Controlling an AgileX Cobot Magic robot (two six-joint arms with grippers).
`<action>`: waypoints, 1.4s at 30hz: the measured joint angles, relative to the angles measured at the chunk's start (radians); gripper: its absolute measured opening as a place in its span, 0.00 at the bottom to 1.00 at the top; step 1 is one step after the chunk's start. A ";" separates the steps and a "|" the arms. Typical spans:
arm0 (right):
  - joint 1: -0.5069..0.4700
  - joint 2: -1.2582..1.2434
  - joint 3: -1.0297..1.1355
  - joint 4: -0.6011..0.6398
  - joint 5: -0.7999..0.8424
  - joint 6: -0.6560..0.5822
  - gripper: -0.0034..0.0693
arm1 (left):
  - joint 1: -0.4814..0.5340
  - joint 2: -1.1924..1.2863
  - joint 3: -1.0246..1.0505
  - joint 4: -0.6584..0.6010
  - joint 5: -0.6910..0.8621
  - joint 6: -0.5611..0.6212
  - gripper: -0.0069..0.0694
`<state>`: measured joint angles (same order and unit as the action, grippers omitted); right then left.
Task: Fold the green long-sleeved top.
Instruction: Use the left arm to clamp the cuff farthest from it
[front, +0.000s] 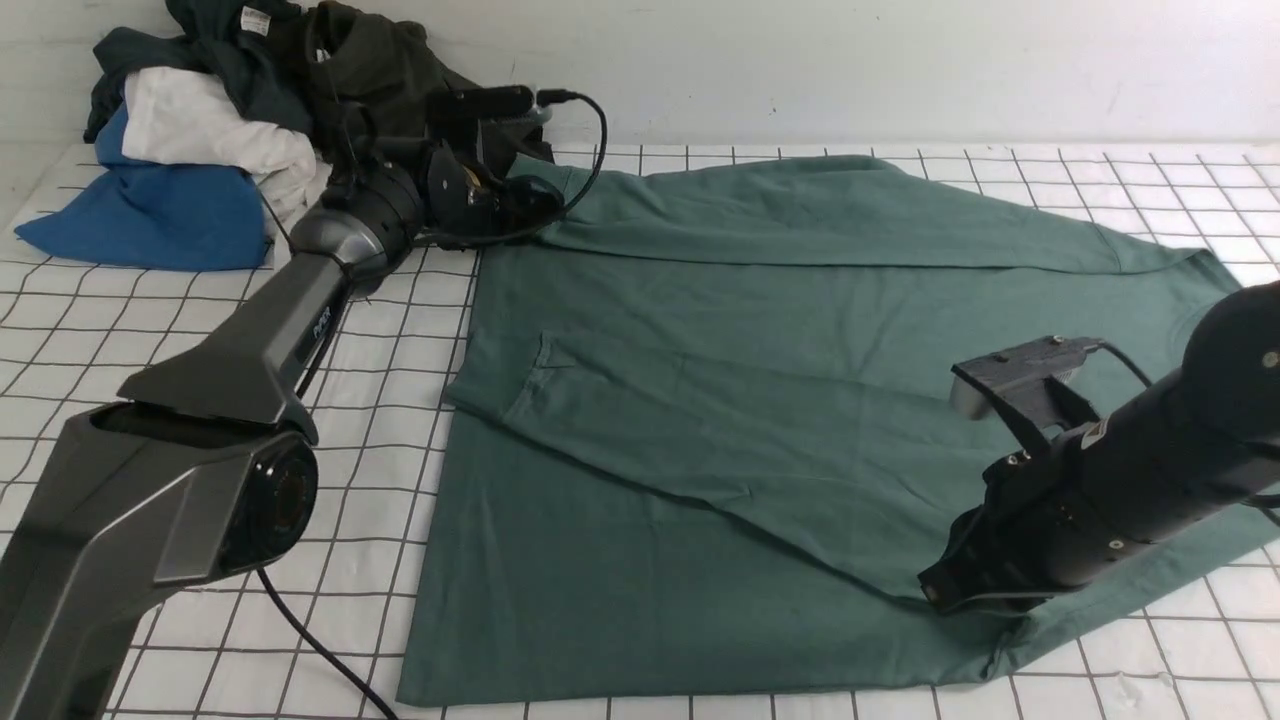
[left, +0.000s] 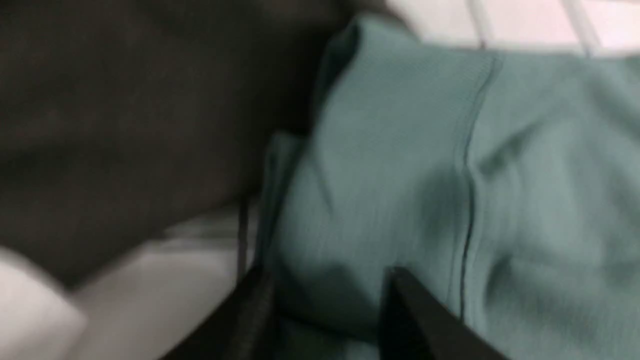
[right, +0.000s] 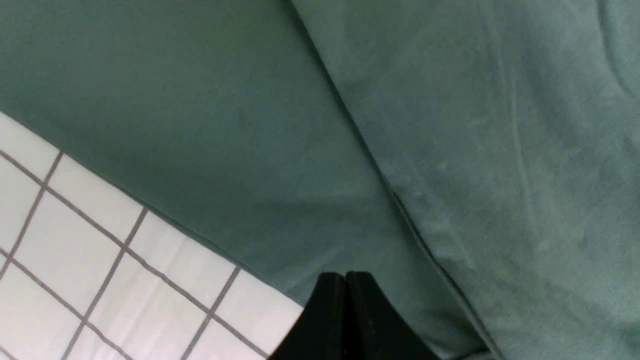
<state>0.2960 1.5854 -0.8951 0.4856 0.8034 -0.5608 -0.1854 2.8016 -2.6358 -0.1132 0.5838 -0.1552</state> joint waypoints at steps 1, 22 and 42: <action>0.000 0.000 0.000 0.011 0.000 -0.007 0.03 | 0.000 0.000 0.000 0.001 0.004 0.000 0.35; 0.000 0.000 -0.002 0.025 0.037 -0.037 0.03 | 0.004 -0.073 -0.135 0.027 0.240 0.143 0.11; 0.000 0.010 -0.002 0.054 0.005 -0.075 0.03 | 0.106 -0.011 -0.134 -0.307 0.143 0.275 0.64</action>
<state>0.2960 1.5958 -0.8969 0.5395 0.8080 -0.6358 -0.0789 2.7901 -2.7702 -0.4204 0.7269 0.1200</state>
